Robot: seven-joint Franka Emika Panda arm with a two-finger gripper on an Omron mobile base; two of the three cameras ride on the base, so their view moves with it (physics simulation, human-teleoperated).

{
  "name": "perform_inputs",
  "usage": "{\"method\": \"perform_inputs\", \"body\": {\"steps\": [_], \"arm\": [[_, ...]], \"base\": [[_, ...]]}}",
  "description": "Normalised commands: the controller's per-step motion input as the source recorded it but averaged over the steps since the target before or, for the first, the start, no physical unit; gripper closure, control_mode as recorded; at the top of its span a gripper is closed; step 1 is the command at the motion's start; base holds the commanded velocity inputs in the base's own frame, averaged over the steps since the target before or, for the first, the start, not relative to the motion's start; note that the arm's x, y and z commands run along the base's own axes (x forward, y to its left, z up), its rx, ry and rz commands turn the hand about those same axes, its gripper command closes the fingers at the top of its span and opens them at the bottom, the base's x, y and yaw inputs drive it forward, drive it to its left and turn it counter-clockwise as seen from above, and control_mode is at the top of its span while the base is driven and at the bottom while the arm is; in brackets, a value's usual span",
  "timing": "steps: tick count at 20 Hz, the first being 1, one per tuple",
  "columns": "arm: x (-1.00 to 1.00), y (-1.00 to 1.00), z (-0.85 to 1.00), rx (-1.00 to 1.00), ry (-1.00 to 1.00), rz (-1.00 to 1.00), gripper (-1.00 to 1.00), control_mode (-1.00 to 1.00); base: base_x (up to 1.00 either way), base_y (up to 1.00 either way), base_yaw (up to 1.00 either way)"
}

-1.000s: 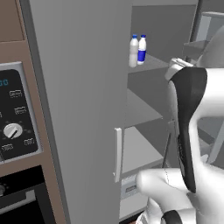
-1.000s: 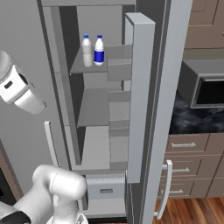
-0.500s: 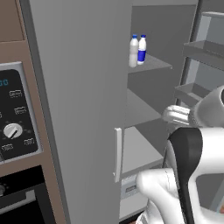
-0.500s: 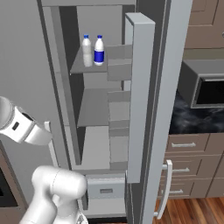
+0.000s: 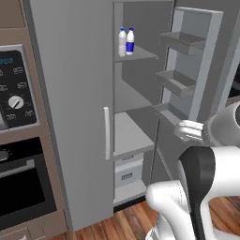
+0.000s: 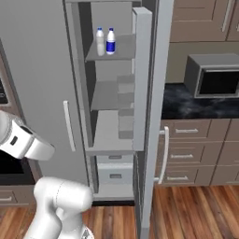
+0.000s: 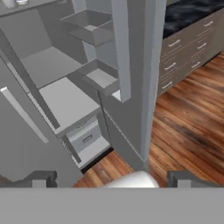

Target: Take the bottled waters from the counter and place them in the freezer to freeze. Close the freezer door after placing the bottles.

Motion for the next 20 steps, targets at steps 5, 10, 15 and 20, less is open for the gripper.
{"method": "perform_inputs", "body": {"steps": [5, 10, 15, 20], "arm": [[0.0, 0.0, 0.0, 0.0, 0.0, 0.0, -1.0, 1.0], [0.0, 0.0, 0.0, 0.0, 0.0, 0.0, -1.0, 1.0], [0.0, 0.0, 0.0, 0.0, 0.0, 0.0, -1.0, 1.0], [0.0, 0.0, 0.0, 0.0, 0.0, 0.0, -1.0, 1.0]], "base": [[-0.44, -0.45, 0.08], [0.0, -0.77, 0.14], [-0.18, -0.73, 0.15], [-0.45, -0.42, 0.18]]}}
